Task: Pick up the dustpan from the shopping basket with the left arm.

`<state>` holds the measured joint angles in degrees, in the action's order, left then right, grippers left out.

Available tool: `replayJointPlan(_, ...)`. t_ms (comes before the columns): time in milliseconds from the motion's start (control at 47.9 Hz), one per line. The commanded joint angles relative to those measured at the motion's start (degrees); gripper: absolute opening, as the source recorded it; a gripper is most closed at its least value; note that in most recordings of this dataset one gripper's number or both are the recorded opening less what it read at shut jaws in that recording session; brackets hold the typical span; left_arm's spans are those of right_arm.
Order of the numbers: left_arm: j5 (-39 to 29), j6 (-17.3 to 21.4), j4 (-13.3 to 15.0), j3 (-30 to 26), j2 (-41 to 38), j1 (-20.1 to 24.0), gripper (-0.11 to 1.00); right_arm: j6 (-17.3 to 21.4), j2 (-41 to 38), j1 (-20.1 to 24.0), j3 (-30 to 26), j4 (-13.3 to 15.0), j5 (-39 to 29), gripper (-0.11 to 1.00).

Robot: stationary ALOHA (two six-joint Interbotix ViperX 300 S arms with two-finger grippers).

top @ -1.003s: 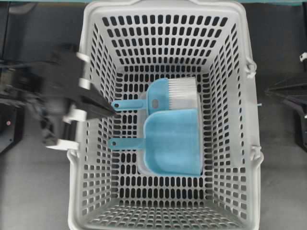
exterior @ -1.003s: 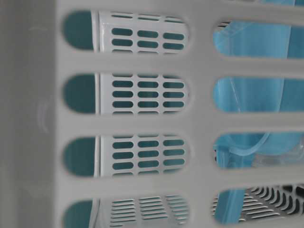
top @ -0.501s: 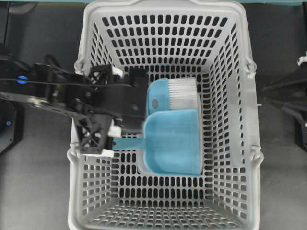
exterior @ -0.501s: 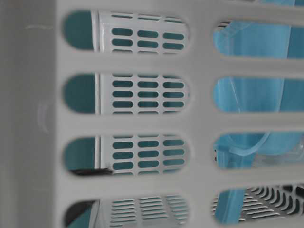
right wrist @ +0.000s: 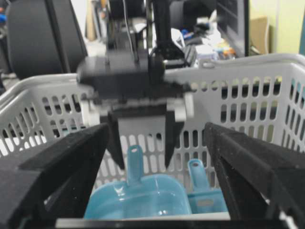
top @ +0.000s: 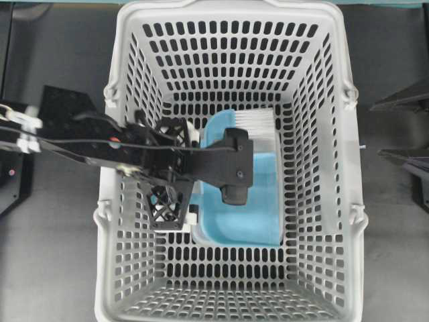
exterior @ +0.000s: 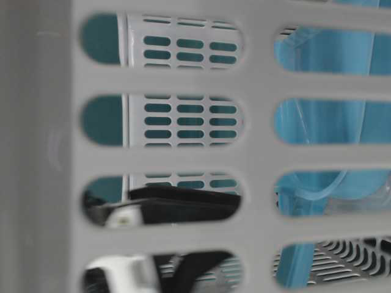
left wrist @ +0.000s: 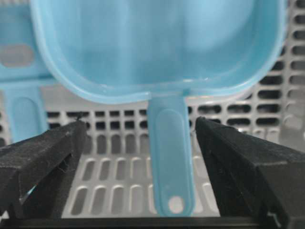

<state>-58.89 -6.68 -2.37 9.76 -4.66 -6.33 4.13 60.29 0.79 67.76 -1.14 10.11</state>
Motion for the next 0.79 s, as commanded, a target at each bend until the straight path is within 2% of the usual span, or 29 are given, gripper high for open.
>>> replayJointPlan(0, 0.26, -0.53, -0.18, 0.53, -0.35, -0.79, 0.89, 0.09, 0.0, 0.09, -0.35, -0.18, 0.26, 0.77)
replayJointPlan(292, 0.88, -0.7, -0.18, 2.29, -1.93, -1.49, 0.88, 0.0, 0.26, 0.0, -0.09, -0.18, 0.26, 0.77)
replayJointPlan(376, 1.49, -0.53, -0.18, 1.93, -1.93, -1.49, 0.85, 0.0, 0.26, 0.09, 0.09, -0.09, 0.26, 0.77)
replayJointPlan(418, 1.49, -0.44, -0.18, 1.85, -1.76, -1.58, 0.8, 0.0, 0.26, 0.09, 0.26, -0.18, 0.26, 0.77)
replayJointPlan(480, 1.58, -0.09, -0.18, 1.85, -1.58, -1.76, 0.66, 0.09, 0.26, 0.09, 0.35, -0.09, 0.26, 0.77)
replayJointPlan(606, 1.67, -0.18, -0.18, 1.32, -0.35, -1.85, 0.3, 0.09, 0.26, 0.09, 0.62, -0.09, 0.26, 0.77)
replayJointPlan(773, 1.67, -0.26, -0.18, -0.35, 2.55, -1.67, 0.28, 0.09, 0.26, 0.0, 0.79, -0.09, 0.26, 0.77)
